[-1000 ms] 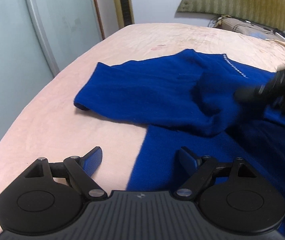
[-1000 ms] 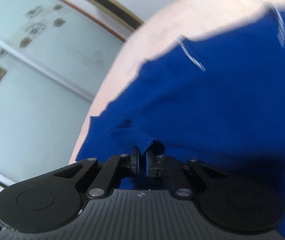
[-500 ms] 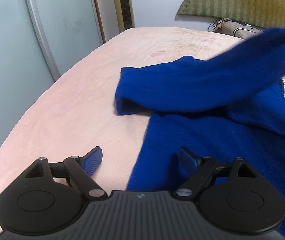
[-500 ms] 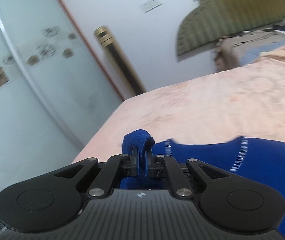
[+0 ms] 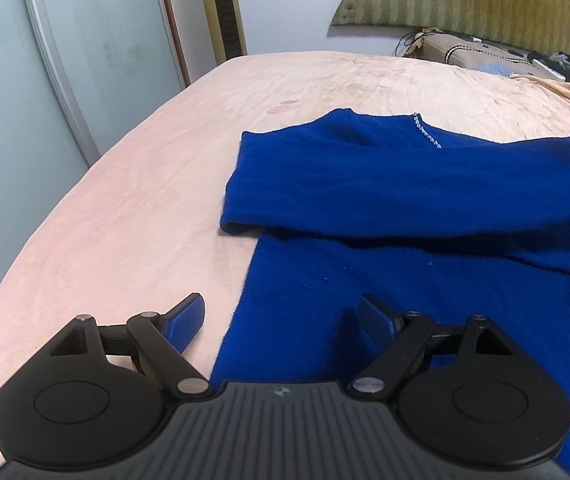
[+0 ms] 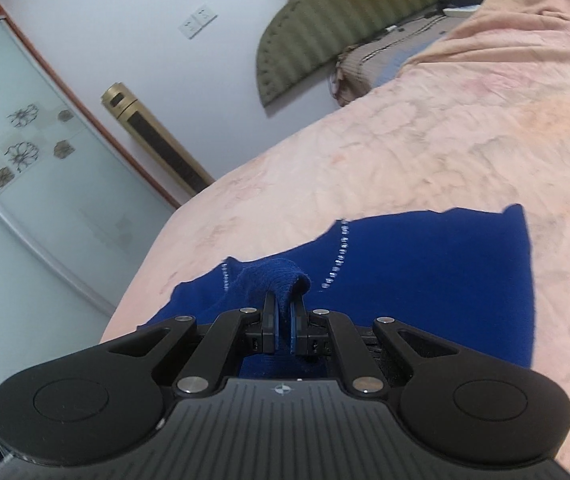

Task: Fold small clothes
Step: 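Fold the held side edge inward over the sweater with the right gripper, then open the right gripper to release the folded side and lift away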

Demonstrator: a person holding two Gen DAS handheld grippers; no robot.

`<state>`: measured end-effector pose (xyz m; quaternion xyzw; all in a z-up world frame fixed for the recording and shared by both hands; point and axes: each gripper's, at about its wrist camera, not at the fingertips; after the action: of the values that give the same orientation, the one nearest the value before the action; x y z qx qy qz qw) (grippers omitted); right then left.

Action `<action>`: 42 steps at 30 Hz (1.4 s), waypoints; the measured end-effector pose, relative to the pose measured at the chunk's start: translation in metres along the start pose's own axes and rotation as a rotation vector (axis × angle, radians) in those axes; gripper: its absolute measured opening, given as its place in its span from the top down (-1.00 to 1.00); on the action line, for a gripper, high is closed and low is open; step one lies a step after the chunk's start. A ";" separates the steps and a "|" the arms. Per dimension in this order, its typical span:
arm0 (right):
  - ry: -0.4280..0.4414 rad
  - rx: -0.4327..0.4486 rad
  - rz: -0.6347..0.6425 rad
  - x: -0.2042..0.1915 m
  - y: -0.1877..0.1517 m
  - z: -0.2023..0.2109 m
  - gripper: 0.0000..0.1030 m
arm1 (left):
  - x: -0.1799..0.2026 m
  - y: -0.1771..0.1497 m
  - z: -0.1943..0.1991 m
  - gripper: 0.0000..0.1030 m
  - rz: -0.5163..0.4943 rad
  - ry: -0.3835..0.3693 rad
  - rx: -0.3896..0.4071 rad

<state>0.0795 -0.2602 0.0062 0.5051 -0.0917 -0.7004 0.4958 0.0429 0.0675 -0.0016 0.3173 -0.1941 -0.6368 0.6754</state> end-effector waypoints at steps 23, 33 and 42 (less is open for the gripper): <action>-0.188 0.038 -0.011 0.050 -0.007 0.015 0.82 | 0.007 -0.002 -0.005 -0.64 -0.029 0.008 -0.016; -0.263 0.006 0.019 0.059 -0.010 0.006 0.76 | 0.006 -0.004 -0.005 -0.64 -0.043 0.007 -0.015; -0.430 0.067 0.296 0.020 -0.027 0.012 0.08 | 0.010 -0.006 -0.006 -0.64 -0.052 0.005 -0.022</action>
<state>0.0539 -0.2668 -0.0173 0.3417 -0.2909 -0.7081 0.5451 0.0438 0.0585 -0.0112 0.3163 -0.1773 -0.6556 0.6624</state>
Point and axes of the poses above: each gripper's, at about its wrist camera, not at the fingertips, and z roughly against the way its jaws point, x to its right, y to its top, and after that the axes turned 1 degree about y, right-handed
